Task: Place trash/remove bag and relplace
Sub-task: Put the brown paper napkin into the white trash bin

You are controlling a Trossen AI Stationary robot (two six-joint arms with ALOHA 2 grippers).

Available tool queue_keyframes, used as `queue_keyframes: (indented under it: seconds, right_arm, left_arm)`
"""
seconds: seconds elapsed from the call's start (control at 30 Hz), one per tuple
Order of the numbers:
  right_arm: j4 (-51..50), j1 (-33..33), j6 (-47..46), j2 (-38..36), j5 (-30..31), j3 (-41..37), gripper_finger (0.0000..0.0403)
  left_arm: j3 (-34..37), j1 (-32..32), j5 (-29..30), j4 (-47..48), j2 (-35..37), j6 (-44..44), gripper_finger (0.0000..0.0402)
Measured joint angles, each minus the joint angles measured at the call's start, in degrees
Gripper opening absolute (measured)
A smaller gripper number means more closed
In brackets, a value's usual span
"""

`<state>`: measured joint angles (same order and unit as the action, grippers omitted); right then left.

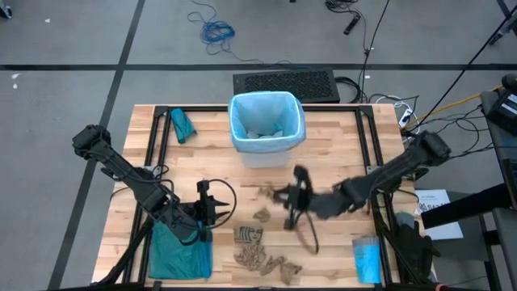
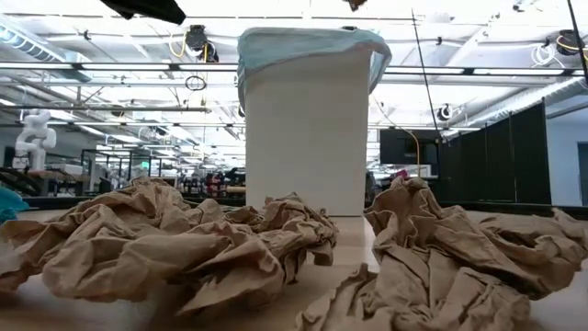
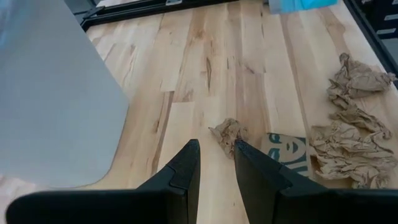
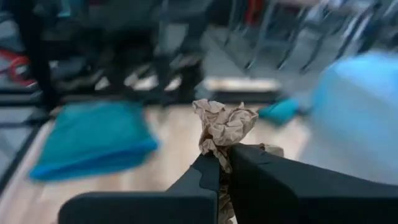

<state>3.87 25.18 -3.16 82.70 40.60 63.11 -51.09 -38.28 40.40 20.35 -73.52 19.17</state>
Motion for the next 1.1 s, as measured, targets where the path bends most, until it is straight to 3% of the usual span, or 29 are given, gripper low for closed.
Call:
queue_keyframes:
  seconds: [0.13, 0.3, 0.7, 0.9, 1.1]
  right_arm:
    - [3.9, -5.5, 8.0, -4.8, -0.6, 0.0, 0.0000]
    - [9.3, -14.3, 12.9, -8.6, -8.9, 0.0, 0.0000]
    - [12.1, -36.1, 6.0, -7.3, -25.1, 0.0, 0.0000]
    - [12.1, -40.5, 3.8, -6.1, -28.9, 0.0, 0.0008]
    - [12.2, -40.5, 3.8, -5.8, -30.1, 0.0, 0.0065]
  left_arm:
    - [1.6, 0.0, 0.0, -3.0, 0.0, 0.0, 0.0096]
    - [1.9, 0.0, -0.1, -3.7, 0.0, 0.0, 0.0096]
    - [1.9, 0.0, -0.3, -5.0, 0.0, 0.0, 0.0096]
    - [1.9, 0.0, -0.3, -5.0, 0.0, 0.0, 0.0096]
    - [1.9, 0.0, -0.3, -5.0, 0.0, 0.0, 0.0096]
